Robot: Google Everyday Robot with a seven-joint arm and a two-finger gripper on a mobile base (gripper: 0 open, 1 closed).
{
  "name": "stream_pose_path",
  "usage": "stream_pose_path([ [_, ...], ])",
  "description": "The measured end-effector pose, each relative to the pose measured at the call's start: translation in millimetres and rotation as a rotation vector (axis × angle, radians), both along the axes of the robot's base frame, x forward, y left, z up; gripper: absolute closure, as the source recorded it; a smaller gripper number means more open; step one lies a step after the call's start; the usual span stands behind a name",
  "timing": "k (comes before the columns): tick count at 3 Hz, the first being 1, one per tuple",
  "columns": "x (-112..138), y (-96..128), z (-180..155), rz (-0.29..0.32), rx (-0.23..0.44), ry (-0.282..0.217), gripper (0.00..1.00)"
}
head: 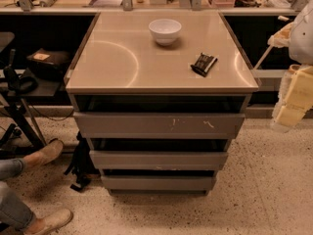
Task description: Open bottom drawer
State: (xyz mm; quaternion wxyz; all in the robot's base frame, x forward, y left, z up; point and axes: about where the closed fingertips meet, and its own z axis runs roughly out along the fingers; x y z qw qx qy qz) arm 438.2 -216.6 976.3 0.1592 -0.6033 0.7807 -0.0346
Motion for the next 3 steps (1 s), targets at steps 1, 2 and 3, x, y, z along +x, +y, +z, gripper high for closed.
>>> stream_pose_path([
  [1,0,0,0,0.0,0.0,0.0,0.0],
  [2,4,2,8,0.0,0.016,-0.033,0.0],
  [3,-10,13,-4,0.04,0.071,-0.08,0.0],
])
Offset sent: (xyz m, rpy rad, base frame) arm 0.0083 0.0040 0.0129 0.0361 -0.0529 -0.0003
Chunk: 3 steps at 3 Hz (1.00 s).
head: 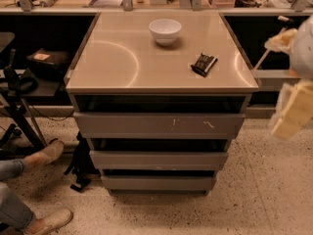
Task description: Open bottom drawer
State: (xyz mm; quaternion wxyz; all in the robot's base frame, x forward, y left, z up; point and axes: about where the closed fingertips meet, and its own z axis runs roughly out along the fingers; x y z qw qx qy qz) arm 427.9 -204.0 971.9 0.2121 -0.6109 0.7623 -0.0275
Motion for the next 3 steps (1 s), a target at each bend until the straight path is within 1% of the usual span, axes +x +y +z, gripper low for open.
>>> stream_pose_path([
  [1,-18,-6,-67,-0.005,0.088,0.009,0.0],
  [2,-26,-22,-172,-0.056,0.127,0.074,0.0],
  [3,-42,-38,-307,-0.132,0.12,0.2,0.0],
])
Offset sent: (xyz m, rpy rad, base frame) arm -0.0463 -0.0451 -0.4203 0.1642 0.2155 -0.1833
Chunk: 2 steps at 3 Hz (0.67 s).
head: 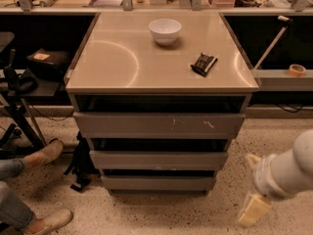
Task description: Open bottom drawer
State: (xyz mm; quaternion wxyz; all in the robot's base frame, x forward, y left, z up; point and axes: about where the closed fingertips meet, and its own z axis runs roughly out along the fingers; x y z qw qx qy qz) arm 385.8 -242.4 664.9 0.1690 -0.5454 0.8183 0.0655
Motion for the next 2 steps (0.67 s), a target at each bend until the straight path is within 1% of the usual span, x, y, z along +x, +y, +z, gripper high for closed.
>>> stream_pose_path([
  [1,-26,-8,-119,-0.066,0.007,0.121,0.0],
  [2,-56,2,-216,-0.087,0.058,0.241,0.0],
])
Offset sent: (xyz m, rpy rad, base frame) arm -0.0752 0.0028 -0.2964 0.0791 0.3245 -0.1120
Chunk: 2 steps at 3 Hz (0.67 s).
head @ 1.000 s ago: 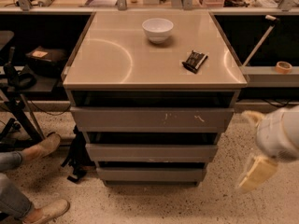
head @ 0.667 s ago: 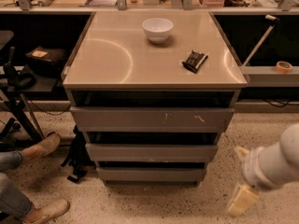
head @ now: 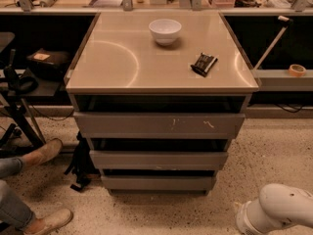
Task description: Open bottom drawer
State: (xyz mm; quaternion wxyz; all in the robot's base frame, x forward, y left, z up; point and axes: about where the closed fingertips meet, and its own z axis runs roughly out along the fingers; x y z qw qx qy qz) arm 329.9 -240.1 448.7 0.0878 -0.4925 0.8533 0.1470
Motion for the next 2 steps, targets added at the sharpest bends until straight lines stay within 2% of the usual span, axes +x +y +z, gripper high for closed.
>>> stream_pose_path([
  [1,0,0,0,0.0,0.0,0.0,0.0],
  [2,5,-5,-15,-0.023,0.008,0.004,0.0],
])
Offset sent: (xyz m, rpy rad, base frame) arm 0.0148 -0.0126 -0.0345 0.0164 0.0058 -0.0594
